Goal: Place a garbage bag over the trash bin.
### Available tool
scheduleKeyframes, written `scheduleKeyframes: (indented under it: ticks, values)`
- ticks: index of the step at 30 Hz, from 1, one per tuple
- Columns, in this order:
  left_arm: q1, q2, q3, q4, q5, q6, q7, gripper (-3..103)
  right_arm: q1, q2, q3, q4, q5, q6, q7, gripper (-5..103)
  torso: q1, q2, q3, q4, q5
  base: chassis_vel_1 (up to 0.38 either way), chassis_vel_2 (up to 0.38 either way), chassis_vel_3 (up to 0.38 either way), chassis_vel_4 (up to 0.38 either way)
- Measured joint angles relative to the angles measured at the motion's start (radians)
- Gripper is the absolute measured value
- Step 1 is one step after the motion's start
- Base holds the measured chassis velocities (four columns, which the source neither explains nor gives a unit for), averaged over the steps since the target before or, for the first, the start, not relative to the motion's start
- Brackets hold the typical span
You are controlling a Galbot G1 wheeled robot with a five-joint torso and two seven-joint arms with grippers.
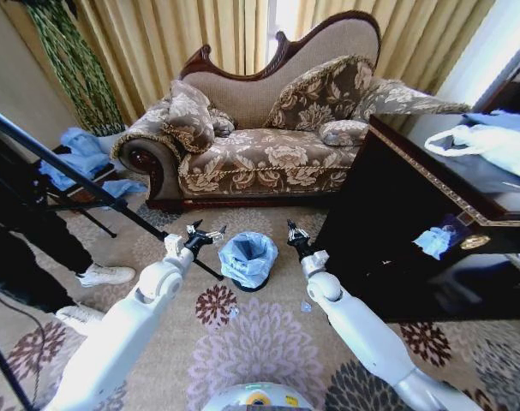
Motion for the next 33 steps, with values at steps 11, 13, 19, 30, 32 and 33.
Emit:
scheduleKeyframes:
  ticks: [11,13,19,30,32,33]
  values:
    - [0.001,0.001,0.0,-0.009,0.003,-0.02,0.017,100,-0.05,-0.091,0.023,0.045,0.001,0.023,-0.016,0,0.0,0.0,0.0,-0.0001,0.0,0.0,0.0,0.0,0.0]
    - [0.001,0.0,-0.001,-0.012,0.003,-0.019,0.017,100,-0.052,-0.098,0.027,0.047,-0.001,0.025,-0.016,0,0.0,0.0,0.0,0.0,0.0001,0.0,0.0,0.0,0.0]
    - [0.009,-0.005,-0.005,-0.029,0.019,-0.018,0.013,100,-0.149,-0.158,0.109,0.117,-0.009,0.022,0.002,0,0.0,0.0,0.0,-0.0002,0.0001,0.0,0.0,0.0,0.0]
    - [0.042,-0.003,-0.003,-0.064,0.026,-0.017,0.013,100,-0.347,-0.172,0.28,0.182,-0.093,0.041,-0.031,0,0.0,0.0,0.0,0.0,0.0001,0.0,0.0,0.0,0.0]
    - [0.049,0.002,-0.003,-0.073,0.029,-0.016,0.011,100,-0.41,-0.166,0.314,0.212,-0.1,0.047,-0.032,0,0.0,0.0,0.0,-0.0001,0.0002,0.0,0.0,0.0,0.0]
    - [0.049,0.002,-0.003,-0.073,0.029,-0.016,0.011,100,-0.41,-0.166,0.314,0.212,-0.1,0.047,-0.032,0,0.0,0.0,0.0,-0.0001,0.0002,0.0,0.0,0.0,0.0]
